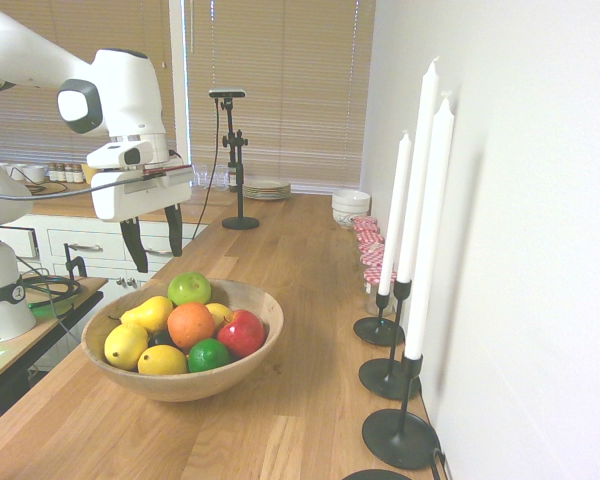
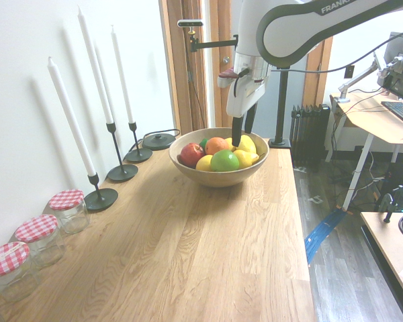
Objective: Take green apple out of the basket
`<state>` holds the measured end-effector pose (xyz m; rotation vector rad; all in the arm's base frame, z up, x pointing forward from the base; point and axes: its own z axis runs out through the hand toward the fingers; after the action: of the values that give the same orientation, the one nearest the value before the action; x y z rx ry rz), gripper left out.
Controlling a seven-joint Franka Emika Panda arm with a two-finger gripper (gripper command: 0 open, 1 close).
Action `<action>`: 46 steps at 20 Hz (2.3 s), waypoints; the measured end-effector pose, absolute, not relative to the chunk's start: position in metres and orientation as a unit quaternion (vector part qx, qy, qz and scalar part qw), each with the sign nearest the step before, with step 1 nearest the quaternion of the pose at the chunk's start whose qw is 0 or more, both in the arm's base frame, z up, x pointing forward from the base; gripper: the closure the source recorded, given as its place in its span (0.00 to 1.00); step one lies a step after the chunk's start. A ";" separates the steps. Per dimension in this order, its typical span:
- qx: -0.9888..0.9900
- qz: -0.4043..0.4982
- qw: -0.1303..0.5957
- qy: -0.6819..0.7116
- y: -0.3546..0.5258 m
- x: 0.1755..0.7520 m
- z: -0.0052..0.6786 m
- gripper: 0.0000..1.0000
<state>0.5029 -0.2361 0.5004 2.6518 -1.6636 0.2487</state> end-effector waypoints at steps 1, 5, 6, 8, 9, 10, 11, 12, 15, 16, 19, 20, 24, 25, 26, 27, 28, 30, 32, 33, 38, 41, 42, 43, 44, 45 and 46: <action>0.847 0.078 0.003 -0.526 -0.236 0.509 0.498 0.00; 0.852 0.073 0.009 -0.519 -0.235 0.535 0.491 0.00; 0.853 0.071 0.010 -0.518 -0.234 0.541 0.489 0.00; 0.853 0.067 0.011 -0.517 -0.234 0.549 0.483 0.00; 0.854 0.063 0.011 -0.517 -0.234 0.552 0.478 0.00; 0.854 0.058 0.012 -0.517 -0.233 0.553 0.473 0.00; 0.855 0.054 0.014 -0.516 -0.233 0.554 0.467 0.00; 0.855 0.050 0.014 -0.516 -0.232 0.555 0.462 0.00; 0.856 0.037 0.015 -0.515 -0.229 0.556 0.446 0.00; 0.856 0.034 0.015 -0.515 -0.228 0.555 0.441 0.00; 0.856 0.031 0.014 -0.516 -0.227 0.551 0.428 0.00; 0.856 0.031 0.014 -0.516 -0.227 0.550 0.425 1.00; 0.855 0.035 0.012 -0.517 -0.226 0.548 0.419 1.00; 0.855 0.036 0.011 -0.517 -0.226 0.548 0.418 1.00; 0.855 0.037 0.010 -0.517 -0.226 0.548 0.418 1.00; 0.855 0.037 0.010 -0.518 -0.227 0.548 0.418 1.00; 0.854 0.037 0.010 -0.518 -0.227 0.547 0.419 1.00; 0.854 0.038 0.010 -0.519 -0.228 0.547 0.419 1.00; 0.854 0.037 0.010 -0.520 -0.229 0.545 0.418 1.00; 0.853 0.037 0.009 -0.520 -0.228 0.544 0.418 1.00; 0.854 0.050 0.003 -0.518 -0.225 0.541 0.436 1.00; 0.859 0.068 -0.005 -0.508 -0.211 0.540 0.466 1.00; 0.861 0.075 -0.009 -0.503 -0.203 0.539 0.478 1.00; 0.864 0.081 -0.013 -0.497 -0.193 0.540 0.493 1.00; 0.867 0.088 -0.016 -0.491 -0.182 0.541 0.508 1.00; 0.870 0.094 -0.020 -0.484 -0.168 0.543 0.522 1.00; 0.873 0.099 -0.023 -0.477 -0.153 0.545 0.534 1.00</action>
<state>0.5451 -0.1529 0.5338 2.7833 -1.5204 0.3161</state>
